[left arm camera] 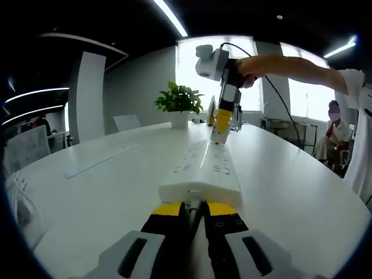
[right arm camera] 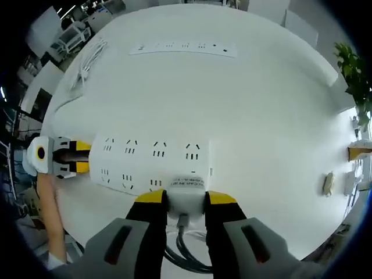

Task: Straighten the power strip on the desk, plug the charger into it

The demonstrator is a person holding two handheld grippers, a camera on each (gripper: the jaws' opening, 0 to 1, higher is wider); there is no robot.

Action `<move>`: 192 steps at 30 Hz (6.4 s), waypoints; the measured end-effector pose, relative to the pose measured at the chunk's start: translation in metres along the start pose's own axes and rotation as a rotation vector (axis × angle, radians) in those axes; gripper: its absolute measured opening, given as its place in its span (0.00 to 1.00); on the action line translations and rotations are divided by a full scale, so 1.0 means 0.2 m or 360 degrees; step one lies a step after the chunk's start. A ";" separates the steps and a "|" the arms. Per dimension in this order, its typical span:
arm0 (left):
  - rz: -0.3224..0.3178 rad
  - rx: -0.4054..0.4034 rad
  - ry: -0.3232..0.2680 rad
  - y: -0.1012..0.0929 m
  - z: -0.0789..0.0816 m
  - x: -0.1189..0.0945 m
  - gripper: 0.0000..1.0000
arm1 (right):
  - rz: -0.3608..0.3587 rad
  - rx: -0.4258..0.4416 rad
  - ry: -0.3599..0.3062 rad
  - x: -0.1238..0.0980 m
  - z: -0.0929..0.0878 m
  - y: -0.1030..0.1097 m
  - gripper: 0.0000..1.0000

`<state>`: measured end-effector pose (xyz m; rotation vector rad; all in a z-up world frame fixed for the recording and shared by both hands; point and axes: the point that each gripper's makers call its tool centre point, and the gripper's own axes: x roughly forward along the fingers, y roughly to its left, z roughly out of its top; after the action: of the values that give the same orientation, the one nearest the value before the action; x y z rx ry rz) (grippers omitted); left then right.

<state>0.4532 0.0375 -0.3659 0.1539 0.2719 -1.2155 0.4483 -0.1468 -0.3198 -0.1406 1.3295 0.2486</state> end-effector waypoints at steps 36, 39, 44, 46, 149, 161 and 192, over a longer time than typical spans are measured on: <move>0.0008 -0.0002 0.0000 0.00 0.00 0.00 0.16 | -0.0146 0.0088 0.0099 0.05 -0.01 0.01 0.23; 0.0009 -0.0001 0.0001 0.00 0.00 0.00 0.16 | -0.0158 0.0074 0.0104 0.05 -0.01 0.00 0.23; 0.0008 -0.0001 0.0002 0.00 0.00 0.00 0.16 | -0.0145 0.0077 0.0133 0.06 -0.03 -0.01 0.23; 0.0008 0.0001 0.0002 0.00 0.00 0.00 0.16 | -0.0126 0.0086 0.0128 0.06 -0.02 -0.01 0.23; 0.0017 0.0065 0.0033 0.00 0.00 0.00 0.17 | 0.0300 -0.0131 -0.0368 0.01 0.16 0.00 0.36; -0.0041 0.0007 0.0103 -0.03 -0.01 -0.03 0.31 | 0.0411 -0.0031 -0.0477 -0.09 0.31 -0.10 0.39; 0.0006 0.0015 0.0052 -0.04 0.07 -0.08 0.36 | 0.0439 -0.0177 -0.1128 -0.22 0.19 -0.06 0.53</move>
<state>0.4427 0.0449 -0.3482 0.1829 0.2944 -1.2115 0.4772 -0.1541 -0.2690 0.0412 0.6250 0.5495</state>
